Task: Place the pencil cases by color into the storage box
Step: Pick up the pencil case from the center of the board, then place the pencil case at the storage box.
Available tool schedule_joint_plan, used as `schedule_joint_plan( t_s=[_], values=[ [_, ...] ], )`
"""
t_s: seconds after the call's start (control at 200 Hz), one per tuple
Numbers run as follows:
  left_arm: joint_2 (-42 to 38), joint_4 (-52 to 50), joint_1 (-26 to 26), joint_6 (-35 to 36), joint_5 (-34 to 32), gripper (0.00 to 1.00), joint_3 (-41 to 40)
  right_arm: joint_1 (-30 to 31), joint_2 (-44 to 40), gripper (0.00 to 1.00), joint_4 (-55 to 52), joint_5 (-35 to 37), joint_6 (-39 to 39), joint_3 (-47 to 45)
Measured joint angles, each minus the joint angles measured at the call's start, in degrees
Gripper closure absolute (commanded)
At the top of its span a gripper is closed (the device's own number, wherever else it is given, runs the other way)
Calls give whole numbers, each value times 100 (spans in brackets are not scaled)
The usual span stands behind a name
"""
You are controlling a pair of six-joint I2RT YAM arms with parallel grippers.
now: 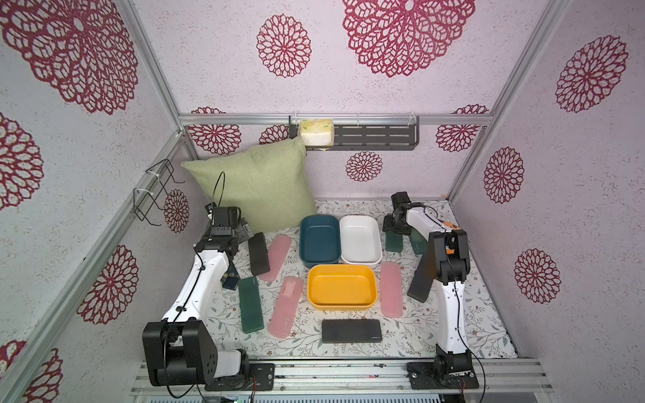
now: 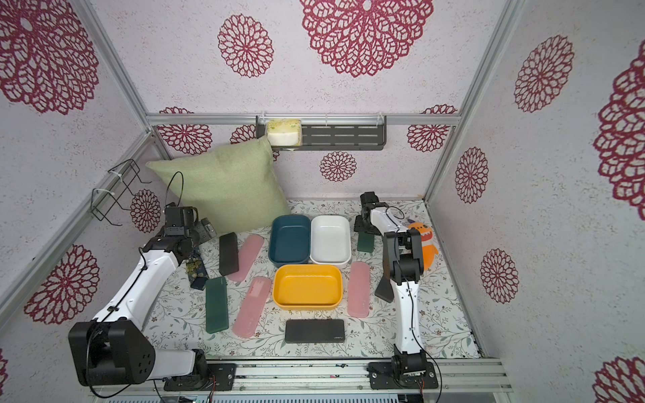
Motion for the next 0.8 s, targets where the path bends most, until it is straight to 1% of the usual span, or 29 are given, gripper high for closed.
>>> schedule_joint_plan(
  t_s=[0.185, 0.355, 0.62, 0.8],
  values=[
    [-83, 0, -63, -2, -28, 3, 0, 0, -66, 52, 61, -4, -72, -105],
    [-149, 2, -142, -4, -31, 3, 0, 39, -352, 54, -11, 2, -208, -306],
    [-203, 4, -249, -4, -7, 3, 0, 243, -1464, 55, 0, 68, -273, -612],
    [-258, 15, -271, -13, 120, 3, 0, 601, -2159, 55, 57, 109, -247, -852]
  ],
)
